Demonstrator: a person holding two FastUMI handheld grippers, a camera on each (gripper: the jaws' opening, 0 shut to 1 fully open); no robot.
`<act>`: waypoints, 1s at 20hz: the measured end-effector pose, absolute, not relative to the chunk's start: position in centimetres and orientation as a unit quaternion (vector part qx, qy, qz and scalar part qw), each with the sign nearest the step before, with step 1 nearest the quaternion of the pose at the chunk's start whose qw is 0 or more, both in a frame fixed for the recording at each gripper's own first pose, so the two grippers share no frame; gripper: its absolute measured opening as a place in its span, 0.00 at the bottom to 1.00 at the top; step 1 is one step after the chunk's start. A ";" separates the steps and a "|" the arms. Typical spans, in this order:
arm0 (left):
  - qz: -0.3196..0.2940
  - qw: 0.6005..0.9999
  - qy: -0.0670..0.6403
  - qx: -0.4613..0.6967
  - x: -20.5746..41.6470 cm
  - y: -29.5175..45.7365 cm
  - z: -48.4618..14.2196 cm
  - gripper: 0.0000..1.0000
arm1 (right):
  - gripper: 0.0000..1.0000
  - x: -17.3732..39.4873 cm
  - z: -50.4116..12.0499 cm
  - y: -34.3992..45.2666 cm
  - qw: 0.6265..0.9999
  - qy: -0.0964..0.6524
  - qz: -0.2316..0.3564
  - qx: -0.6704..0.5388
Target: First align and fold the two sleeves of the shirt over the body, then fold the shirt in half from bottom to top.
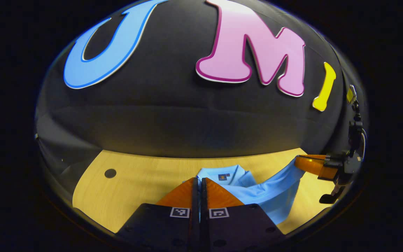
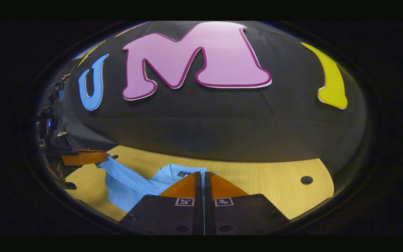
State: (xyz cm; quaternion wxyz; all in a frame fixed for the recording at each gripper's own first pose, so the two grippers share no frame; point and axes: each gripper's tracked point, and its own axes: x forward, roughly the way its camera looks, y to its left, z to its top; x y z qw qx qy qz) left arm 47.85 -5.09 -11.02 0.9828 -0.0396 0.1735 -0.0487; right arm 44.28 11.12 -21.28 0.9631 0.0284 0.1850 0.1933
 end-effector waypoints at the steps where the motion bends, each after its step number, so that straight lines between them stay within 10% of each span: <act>1: -0.048 0.983 0.172 -0.041 49.5 -4.7 -11.6 0.06 | 0.12 45.7 -21.7 11.4 0.964 0.186 0.190 0.032; 8: -0.020 0.986 0.165 -0.006 57.9 -2.1 -16.2 0.04 | 0.06 52.9 -28.0 11.3 0.971 0.202 0.131 -0.016; 10: -0.004 0.984 0.180 -0.001 57.5 -1.9 -17.1 0.33 | 0.10 52.4 -29.4 11.1 0.968 0.222 0.109 -0.037; 13: -0.002 0.987 0.156 -0.022 55.2 -2.4 -15.6 0.93 | 0.74 50.2 -27.6 10.0 0.973 0.204 0.094 -0.051; 14: 0.002 0.990 0.143 -0.013 53.9 -2.3 -14.5 0.93 | 0.95 49.1 -26.9 9.7 0.975 0.197 0.093 -0.049; 20: 0.009 0.998 0.067 0.006 41.3 -2.6 -7.9 0.99 | 0.98 39.3 -18.6 7.5 0.988 0.124 0.078 -0.055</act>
